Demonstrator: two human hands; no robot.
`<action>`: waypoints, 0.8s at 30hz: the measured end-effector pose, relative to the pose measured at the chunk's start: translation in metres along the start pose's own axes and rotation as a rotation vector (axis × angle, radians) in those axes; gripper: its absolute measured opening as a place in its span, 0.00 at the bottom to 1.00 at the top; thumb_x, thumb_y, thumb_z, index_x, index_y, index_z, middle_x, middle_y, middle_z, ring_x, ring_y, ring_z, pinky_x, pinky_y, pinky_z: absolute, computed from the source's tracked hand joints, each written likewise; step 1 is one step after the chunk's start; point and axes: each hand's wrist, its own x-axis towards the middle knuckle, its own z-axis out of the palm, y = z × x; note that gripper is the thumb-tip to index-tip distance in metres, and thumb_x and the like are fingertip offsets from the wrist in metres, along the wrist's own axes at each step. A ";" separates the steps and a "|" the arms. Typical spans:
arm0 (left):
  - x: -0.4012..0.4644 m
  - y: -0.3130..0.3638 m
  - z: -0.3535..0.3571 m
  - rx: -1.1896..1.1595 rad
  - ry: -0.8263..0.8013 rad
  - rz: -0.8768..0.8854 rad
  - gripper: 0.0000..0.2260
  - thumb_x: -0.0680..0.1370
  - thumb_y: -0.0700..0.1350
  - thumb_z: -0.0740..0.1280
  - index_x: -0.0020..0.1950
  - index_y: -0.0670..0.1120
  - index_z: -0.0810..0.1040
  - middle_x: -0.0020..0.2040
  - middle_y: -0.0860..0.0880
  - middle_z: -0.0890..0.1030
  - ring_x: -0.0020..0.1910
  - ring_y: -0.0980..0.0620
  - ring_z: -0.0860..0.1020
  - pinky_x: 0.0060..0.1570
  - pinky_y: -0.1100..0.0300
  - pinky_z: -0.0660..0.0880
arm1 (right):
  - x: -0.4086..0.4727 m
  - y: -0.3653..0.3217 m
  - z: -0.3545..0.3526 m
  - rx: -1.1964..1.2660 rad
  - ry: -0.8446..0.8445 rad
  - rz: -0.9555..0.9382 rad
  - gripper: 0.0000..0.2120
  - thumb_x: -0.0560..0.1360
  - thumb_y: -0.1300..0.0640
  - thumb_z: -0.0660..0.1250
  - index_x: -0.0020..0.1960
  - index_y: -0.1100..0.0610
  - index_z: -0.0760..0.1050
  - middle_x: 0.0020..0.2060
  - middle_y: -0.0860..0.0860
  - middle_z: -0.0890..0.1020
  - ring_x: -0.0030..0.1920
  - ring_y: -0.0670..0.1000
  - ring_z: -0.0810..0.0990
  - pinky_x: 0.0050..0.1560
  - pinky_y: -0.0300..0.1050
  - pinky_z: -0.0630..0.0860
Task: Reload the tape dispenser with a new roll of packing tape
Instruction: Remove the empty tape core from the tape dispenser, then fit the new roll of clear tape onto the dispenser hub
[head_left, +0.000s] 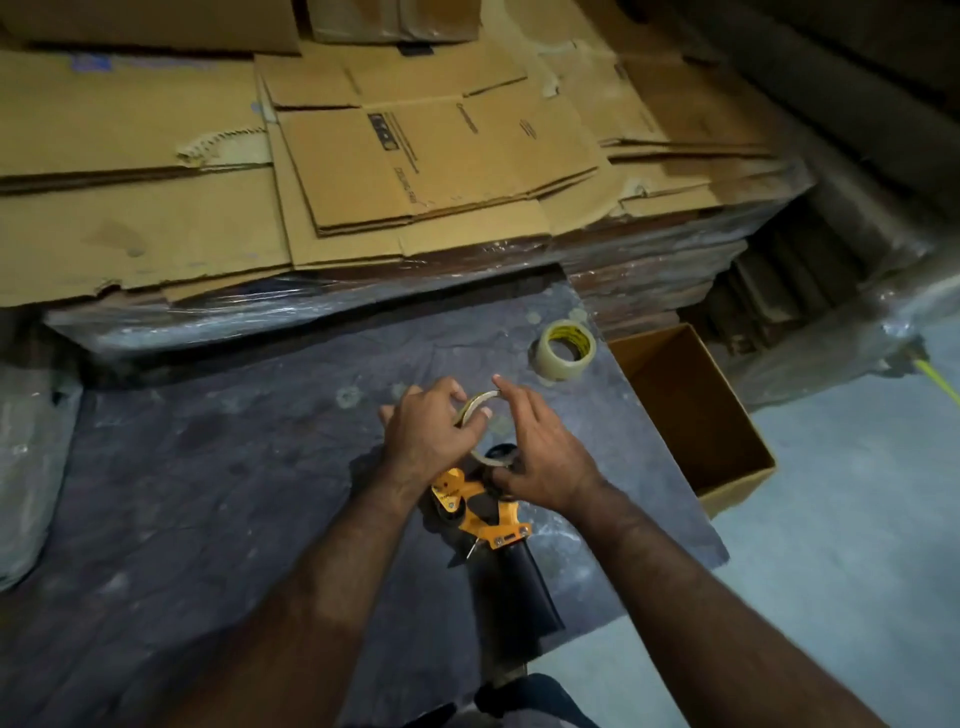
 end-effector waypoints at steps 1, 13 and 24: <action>0.000 -0.003 -0.002 -0.103 -0.009 0.001 0.21 0.73 0.66 0.68 0.59 0.55 0.78 0.52 0.56 0.84 0.59 0.52 0.77 0.59 0.49 0.65 | 0.008 0.001 -0.004 0.005 -0.004 0.014 0.52 0.67 0.48 0.75 0.81 0.50 0.48 0.74 0.53 0.63 0.66 0.56 0.73 0.53 0.51 0.79; 0.019 -0.029 0.023 0.042 -0.083 0.005 0.27 0.82 0.53 0.55 0.81 0.47 0.60 0.82 0.47 0.59 0.80 0.46 0.59 0.77 0.44 0.60 | 0.159 0.059 0.032 -0.017 -0.069 0.160 0.54 0.72 0.48 0.74 0.81 0.58 0.39 0.73 0.61 0.61 0.66 0.66 0.72 0.60 0.60 0.76; 0.030 -0.019 0.065 0.039 -0.109 -0.159 0.27 0.80 0.52 0.59 0.76 0.42 0.67 0.75 0.41 0.70 0.73 0.41 0.68 0.73 0.46 0.67 | 0.220 0.098 0.051 -0.029 -0.138 0.184 0.59 0.69 0.45 0.77 0.80 0.60 0.37 0.79 0.66 0.51 0.79 0.65 0.52 0.75 0.58 0.57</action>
